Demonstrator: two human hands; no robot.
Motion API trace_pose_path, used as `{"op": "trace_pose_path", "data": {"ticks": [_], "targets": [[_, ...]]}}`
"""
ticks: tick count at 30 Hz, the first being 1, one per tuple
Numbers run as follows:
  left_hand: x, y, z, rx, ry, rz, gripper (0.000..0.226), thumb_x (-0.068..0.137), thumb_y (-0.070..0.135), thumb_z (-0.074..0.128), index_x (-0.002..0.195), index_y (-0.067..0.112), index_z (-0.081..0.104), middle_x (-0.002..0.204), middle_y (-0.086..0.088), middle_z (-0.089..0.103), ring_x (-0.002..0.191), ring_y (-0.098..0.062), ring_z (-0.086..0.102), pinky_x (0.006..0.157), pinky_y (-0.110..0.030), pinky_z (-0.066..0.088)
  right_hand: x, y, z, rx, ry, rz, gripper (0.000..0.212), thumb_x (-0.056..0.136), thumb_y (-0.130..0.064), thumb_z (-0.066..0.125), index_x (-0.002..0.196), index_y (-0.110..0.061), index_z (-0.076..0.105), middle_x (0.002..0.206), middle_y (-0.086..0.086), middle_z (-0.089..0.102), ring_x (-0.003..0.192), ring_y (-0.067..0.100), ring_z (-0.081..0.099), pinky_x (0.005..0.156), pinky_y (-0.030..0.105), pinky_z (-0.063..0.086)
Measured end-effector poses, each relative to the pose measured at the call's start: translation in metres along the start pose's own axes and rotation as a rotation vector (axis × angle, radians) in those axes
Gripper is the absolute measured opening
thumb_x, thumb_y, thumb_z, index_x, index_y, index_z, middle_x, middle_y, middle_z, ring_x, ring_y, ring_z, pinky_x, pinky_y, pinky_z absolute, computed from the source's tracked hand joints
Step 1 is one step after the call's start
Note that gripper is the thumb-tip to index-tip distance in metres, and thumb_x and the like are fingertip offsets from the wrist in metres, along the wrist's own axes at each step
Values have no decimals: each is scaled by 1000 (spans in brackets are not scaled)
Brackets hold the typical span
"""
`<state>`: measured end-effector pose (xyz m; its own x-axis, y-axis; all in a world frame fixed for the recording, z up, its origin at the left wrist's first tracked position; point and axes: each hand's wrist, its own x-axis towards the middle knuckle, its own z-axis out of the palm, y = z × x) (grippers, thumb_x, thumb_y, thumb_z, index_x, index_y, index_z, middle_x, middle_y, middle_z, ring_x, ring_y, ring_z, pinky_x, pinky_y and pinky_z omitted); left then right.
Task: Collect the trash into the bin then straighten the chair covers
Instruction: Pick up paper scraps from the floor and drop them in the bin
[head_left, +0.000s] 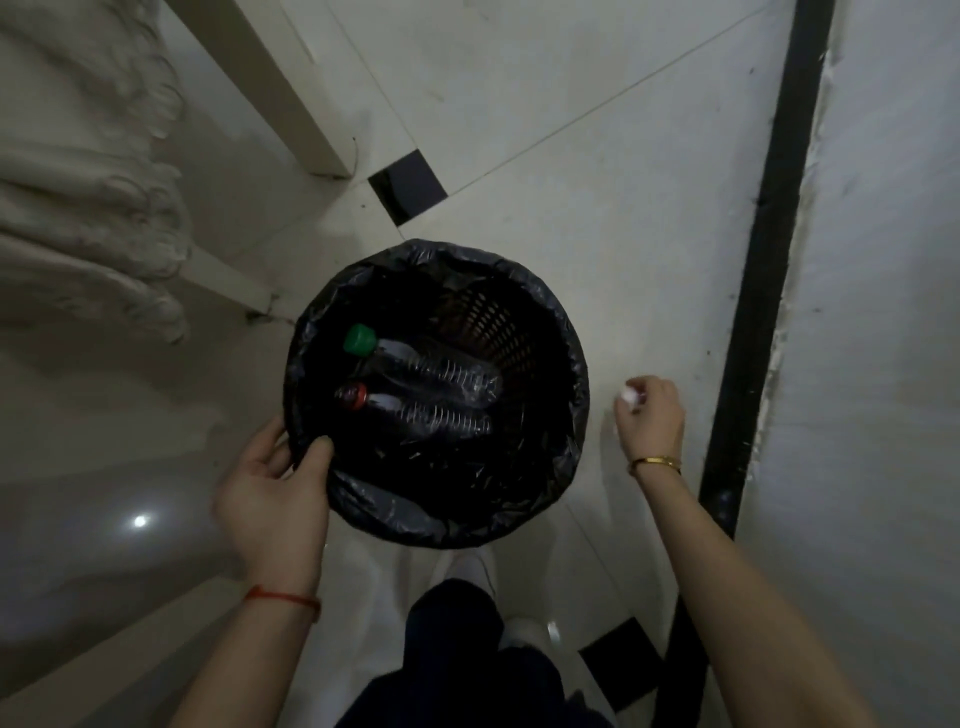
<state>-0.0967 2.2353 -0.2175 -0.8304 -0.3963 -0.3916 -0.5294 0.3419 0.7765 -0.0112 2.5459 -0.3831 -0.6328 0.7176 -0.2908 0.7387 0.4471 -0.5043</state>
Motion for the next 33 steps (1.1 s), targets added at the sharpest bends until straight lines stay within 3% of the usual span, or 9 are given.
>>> {"op": "trace_pose_path", "data": {"ticks": [4, 7, 13, 16, 19, 23, 26, 30, 33], "targets": [[-25, 34, -16, 17, -33, 14, 38, 83, 3, 66, 116, 22, 66, 94, 3, 71, 84, 3, 66, 78, -14, 52, -36, -63, -87, 379, 221, -21, 19, 82, -11, 67, 101, -11, 64, 100, 3, 61, 83, 15, 61, 71, 20, 52], [-58, 69, -39, 26, -67, 8, 42, 83, 2, 66, 124, 13, 63, 106, 4, 68, 95, -2, 65, 78, -9, 49, -79, -116, -163, 537, 297, 1, 16, 84, -15, 67, 99, -15, 65, 98, 1, 64, 83, 8, 62, 72, 17, 52], [-152, 134, -98, 43, -141, -10, 41, 84, 0, 65, 124, 10, 64, 108, 4, 67, 81, 23, 58, 75, 0, 45, -180, -201, -273, 429, -1, -318, 20, 84, -10, 68, 104, -14, 64, 100, -1, 61, 86, 6, 61, 78, 18, 50], [-199, 159, -127, 57, -166, -14, 40, 84, -2, 64, 123, 5, 64, 109, 0, 67, 79, 24, 57, 71, 3, 42, -216, -217, -306, 320, -103, -401, 28, 84, -10, 67, 111, -14, 62, 105, -1, 61, 90, 7, 60, 82, 20, 51], [-241, 176, -155, 98, -170, -7, 40, 82, 1, 66, 122, 8, 66, 110, -3, 70, 93, 4, 64, 77, 0, 45, -248, -221, -334, 216, -197, -432, 33, 87, -17, 65, 119, -14, 59, 113, -3, 61, 101, 8, 58, 90, 23, 49], [-286, 186, -190, 89, -201, -8, 39, 83, 3, 66, 121, 13, 66, 105, 6, 69, 84, 20, 58, 76, 1, 44, -288, -220, -370, 169, -191, -423, 34, 89, -25, 64, 121, -16, 58, 114, -5, 61, 107, 5, 53, 95, 20, 44], [-309, 185, -215, 127, -174, 5, 38, 82, 8, 68, 120, 13, 67, 103, 4, 71, 87, 10, 62, 76, 1, 44, -318, -218, -394, 178, -150, -409, 33, 88, -22, 65, 120, -16, 59, 112, -9, 58, 105, 5, 53, 95, 24, 46], [-330, 172, -256, 153, -151, -8, 41, 82, 12, 69, 122, 14, 67, 107, -2, 73, 98, -8, 67, 89, -22, 52, -359, -213, -411, 196, -137, -378, 34, 88, -20, 64, 121, -16, 58, 116, -4, 59, 108, 10, 54, 95, 33, 48], [-344, 161, -291, 153, -122, 0, 39, 81, 13, 68, 120, 18, 68, 102, 3, 74, 94, -5, 67, 88, -23, 52, -394, -211, -416, 189, -122, -394, 33, 88, -20, 64, 121, -15, 59, 115, -2, 60, 106, 11, 55, 94, 34, 49]]}}
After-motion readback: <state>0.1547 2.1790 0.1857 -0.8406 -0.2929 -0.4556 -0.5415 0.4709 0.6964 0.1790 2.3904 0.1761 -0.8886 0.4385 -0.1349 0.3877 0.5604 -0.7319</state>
